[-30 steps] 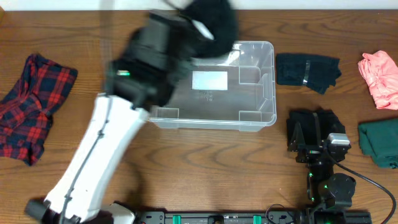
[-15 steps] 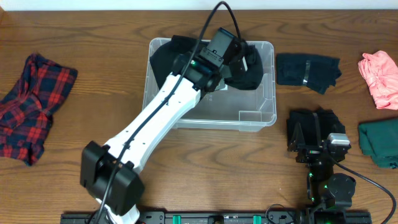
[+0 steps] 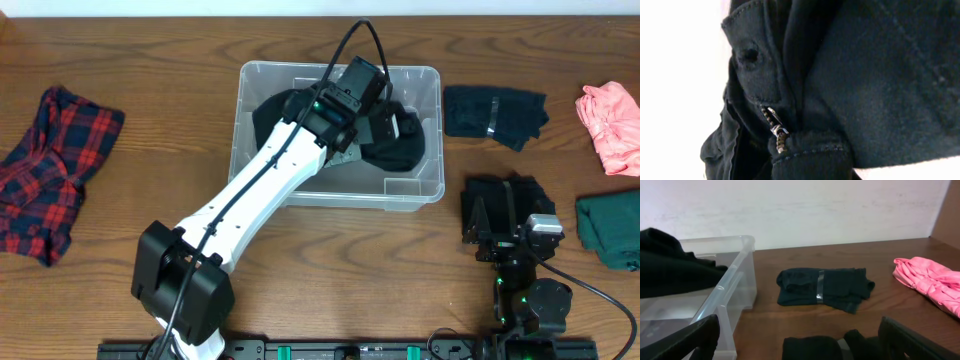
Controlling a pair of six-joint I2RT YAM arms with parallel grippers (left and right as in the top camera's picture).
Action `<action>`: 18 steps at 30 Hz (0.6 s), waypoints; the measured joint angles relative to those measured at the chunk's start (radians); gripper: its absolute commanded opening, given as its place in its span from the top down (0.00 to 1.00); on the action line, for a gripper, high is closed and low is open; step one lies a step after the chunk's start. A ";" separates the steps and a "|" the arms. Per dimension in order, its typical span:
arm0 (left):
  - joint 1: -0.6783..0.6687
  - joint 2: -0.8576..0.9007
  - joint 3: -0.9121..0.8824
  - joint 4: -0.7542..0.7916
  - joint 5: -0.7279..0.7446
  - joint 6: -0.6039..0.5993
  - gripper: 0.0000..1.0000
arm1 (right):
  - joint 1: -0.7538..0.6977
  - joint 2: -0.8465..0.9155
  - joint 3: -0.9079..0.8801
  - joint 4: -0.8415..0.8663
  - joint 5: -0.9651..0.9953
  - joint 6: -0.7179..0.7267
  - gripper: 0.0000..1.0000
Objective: Pack container
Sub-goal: 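Carry the black garment with the left gripper and drop it into the bin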
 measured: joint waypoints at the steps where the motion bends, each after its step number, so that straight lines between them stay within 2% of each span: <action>1: -0.001 0.000 0.000 0.001 0.005 0.000 0.94 | 0.000 0.000 0.000 0.000 0.000 0.000 0.01; 2: -0.001 0.001 0.000 0.002 0.009 0.001 0.94 | 0.000 0.000 0.000 0.000 0.000 0.000 0.01; 3: -0.001 0.002 0.000 0.004 0.010 0.001 0.73 | 0.000 0.000 0.000 0.000 0.000 0.000 0.01; 5: -0.001 0.004 0.000 0.013 0.012 0.006 0.43 | 0.000 0.000 0.000 0.000 0.000 0.000 0.01; 6: -0.001 0.005 0.000 0.018 0.011 0.011 0.36 | 0.000 0.000 0.000 0.000 0.000 0.000 0.01; 8: -0.001 0.005 0.000 0.032 0.012 0.012 0.32 | 0.000 0.000 0.000 0.000 0.000 0.000 0.01; 18: -0.001 -0.002 0.001 0.141 -0.081 -0.024 0.30 | 0.000 0.000 0.000 0.000 0.000 0.000 0.01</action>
